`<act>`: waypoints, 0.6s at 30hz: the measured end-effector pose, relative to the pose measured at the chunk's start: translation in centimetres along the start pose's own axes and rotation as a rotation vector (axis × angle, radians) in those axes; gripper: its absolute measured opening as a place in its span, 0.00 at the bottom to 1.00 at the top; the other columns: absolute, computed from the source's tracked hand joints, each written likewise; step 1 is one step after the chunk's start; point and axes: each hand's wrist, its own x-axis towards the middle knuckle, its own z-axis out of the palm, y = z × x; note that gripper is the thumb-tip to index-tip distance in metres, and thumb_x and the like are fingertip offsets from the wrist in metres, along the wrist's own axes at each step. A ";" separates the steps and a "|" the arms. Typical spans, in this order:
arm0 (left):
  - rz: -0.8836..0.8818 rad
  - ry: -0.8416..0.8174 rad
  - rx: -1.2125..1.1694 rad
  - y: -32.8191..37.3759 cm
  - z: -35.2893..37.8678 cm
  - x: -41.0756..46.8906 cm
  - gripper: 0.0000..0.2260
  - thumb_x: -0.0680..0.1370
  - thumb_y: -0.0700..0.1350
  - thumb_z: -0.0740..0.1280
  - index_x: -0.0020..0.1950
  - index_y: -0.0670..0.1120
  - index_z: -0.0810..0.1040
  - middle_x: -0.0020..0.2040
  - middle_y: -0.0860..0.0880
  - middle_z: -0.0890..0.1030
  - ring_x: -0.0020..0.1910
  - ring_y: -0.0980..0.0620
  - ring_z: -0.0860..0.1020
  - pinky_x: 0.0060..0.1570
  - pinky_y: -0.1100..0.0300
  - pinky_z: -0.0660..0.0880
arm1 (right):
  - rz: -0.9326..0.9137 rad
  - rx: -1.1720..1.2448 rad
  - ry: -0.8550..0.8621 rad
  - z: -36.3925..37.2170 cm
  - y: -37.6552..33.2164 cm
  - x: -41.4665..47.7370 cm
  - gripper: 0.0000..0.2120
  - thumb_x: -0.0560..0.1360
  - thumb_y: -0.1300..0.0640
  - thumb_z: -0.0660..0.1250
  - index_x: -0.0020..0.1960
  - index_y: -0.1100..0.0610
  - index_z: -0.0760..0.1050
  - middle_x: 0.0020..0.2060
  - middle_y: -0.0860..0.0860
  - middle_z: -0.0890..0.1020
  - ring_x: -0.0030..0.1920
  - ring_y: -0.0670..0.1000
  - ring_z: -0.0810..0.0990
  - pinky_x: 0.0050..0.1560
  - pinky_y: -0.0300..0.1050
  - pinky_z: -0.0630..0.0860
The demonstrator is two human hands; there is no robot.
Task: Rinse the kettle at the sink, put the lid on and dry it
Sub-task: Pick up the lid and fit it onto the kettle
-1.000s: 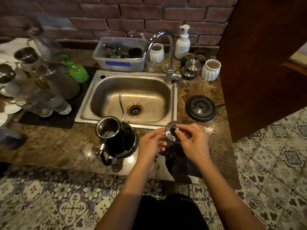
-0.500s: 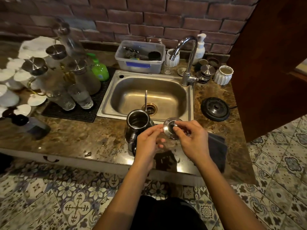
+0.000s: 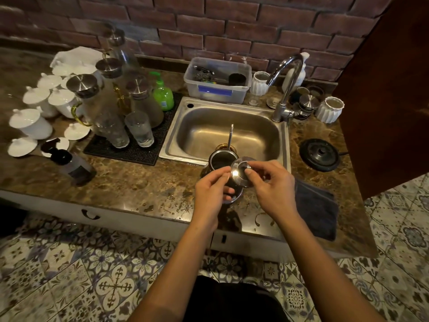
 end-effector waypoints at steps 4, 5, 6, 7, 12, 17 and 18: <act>0.026 0.019 0.020 0.4 -1.5 0.8 0.08 0.82 0.42 0.68 0.57 0.50 0.86 0.51 0.46 0.87 0.36 0.55 0.81 0.33 0.63 0.76 | 0.013 -0.007 -0.021 1.6 -0.7 0.7 0.10 0.77 0.54 0.72 0.57 0.47 0.84 0.44 0.40 0.79 0.46 0.38 0.78 0.46 0.34 0.75; 0.024 0.023 0.028 0.4 -1.8 1.1 0.08 0.82 0.42 0.68 0.57 0.50 0.86 0.50 0.45 0.87 0.36 0.55 0.81 0.33 0.64 0.76 | 0.016 -0.006 -0.028 2.0 -0.8 1.0 0.10 0.77 0.54 0.72 0.57 0.47 0.84 0.44 0.40 0.79 0.47 0.38 0.78 0.46 0.34 0.75; 0.021 0.027 0.038 0.5 -2.1 1.5 0.09 0.82 0.42 0.67 0.58 0.49 0.85 0.50 0.45 0.87 0.36 0.55 0.81 0.33 0.64 0.76 | 0.016 -0.006 -0.039 2.4 -0.9 1.3 0.10 0.77 0.54 0.72 0.57 0.48 0.84 0.44 0.40 0.78 0.47 0.38 0.78 0.47 0.34 0.75; 0.016 0.032 0.048 0.6 -2.3 1.8 0.09 0.82 0.41 0.67 0.58 0.49 0.85 0.49 0.45 0.87 0.35 0.55 0.81 0.33 0.65 0.76 | 0.017 -0.011 -0.051 2.8 -0.9 1.5 0.10 0.77 0.54 0.71 0.57 0.48 0.84 0.45 0.40 0.79 0.47 0.39 0.78 0.48 0.34 0.75; -0.007 0.043 0.112 0.7 -2.8 3.5 0.10 0.82 0.40 0.67 0.62 0.46 0.83 0.49 0.44 0.87 0.32 0.57 0.80 0.31 0.65 0.75 | 0.016 -0.081 -0.091 4.2 -1.0 3.2 0.09 0.78 0.54 0.71 0.57 0.50 0.84 0.47 0.46 0.81 0.46 0.44 0.77 0.49 0.40 0.75; -0.007 0.053 0.200 0.7 -3.0 4.7 0.09 0.82 0.41 0.67 0.58 0.50 0.84 0.47 0.48 0.87 0.32 0.58 0.80 0.30 0.67 0.75 | 0.021 -0.109 -0.127 5.1 -0.7 4.3 0.09 0.78 0.54 0.71 0.57 0.50 0.84 0.47 0.48 0.82 0.47 0.47 0.77 0.52 0.45 0.75; 0.006 0.054 0.224 0.8 -3.0 4.9 0.09 0.82 0.41 0.67 0.54 0.53 0.85 0.45 0.51 0.87 0.32 0.58 0.80 0.30 0.68 0.75 | 0.018 -0.116 -0.136 5.3 -0.6 4.4 0.09 0.78 0.54 0.71 0.57 0.49 0.84 0.47 0.48 0.82 0.48 0.47 0.77 0.52 0.45 0.74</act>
